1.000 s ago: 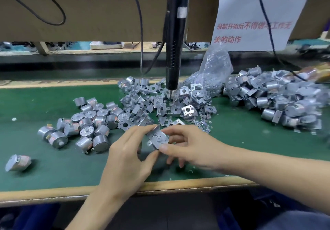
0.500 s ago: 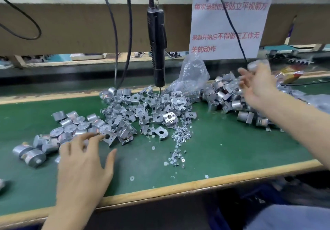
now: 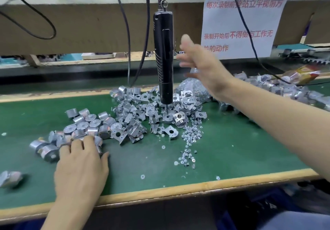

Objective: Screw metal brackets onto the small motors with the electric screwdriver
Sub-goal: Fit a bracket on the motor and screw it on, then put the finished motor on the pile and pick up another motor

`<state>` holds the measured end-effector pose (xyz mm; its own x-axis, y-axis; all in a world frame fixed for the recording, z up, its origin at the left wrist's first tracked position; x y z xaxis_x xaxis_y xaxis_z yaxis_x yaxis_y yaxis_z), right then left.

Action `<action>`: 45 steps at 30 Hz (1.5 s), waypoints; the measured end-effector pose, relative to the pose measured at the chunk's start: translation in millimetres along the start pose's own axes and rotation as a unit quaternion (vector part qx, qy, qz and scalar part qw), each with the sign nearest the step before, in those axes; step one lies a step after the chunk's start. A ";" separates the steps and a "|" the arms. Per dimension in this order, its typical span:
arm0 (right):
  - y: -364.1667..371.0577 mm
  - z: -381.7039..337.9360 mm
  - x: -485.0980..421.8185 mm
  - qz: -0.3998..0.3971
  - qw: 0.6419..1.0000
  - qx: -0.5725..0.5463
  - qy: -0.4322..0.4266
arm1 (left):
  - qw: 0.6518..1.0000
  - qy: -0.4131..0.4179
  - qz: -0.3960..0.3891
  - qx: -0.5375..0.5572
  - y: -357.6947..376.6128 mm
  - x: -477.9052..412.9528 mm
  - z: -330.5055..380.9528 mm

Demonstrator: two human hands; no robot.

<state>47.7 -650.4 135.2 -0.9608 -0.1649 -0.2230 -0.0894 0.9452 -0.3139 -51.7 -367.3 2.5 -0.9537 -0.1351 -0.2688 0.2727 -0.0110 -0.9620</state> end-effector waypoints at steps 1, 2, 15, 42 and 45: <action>11.8 -7.6 -2.4 -0.018 0.999 0.009 -0.026 | 1.000 0.005 -0.006 0.009 0.0 0.2 1.4; 21.8 -14.2 -4.7 -0.026 0.998 0.012 -0.050 | 1.000 0.008 -0.011 0.020 -0.1 0.5 2.6; 51.7 -65.4 2.4 -0.039 0.974 -0.164 -0.149 | 0.958 0.165 0.031 0.234 -2.1 16.4 45.9; 44.3 -20.0 14.6 -0.093 0.975 -0.190 -0.070 | 0.938 0.169 -0.047 0.300 11.5 20.1 43.6; 45.0 -18.0 16.2 -0.094 0.973 -0.197 -0.067 | 0.940 0.158 -0.049 0.299 11.1 19.5 44.4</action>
<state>23.4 -605.5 134.0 -0.8768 -0.3566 -0.3227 -0.3805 0.9247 0.0122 -61.7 -414.1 -11.3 -0.9423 0.1964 -0.2712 0.1132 -0.5753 -0.8101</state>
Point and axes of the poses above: each hand's wrist, its own x-axis away from the middle knuckle, its own y-axis out of the palm, z = x × y, the point moved 2 cm from there along -x, towards the middle knuckle, and after that the axes turned 6 degrees about -z, right-handed, at the moved point
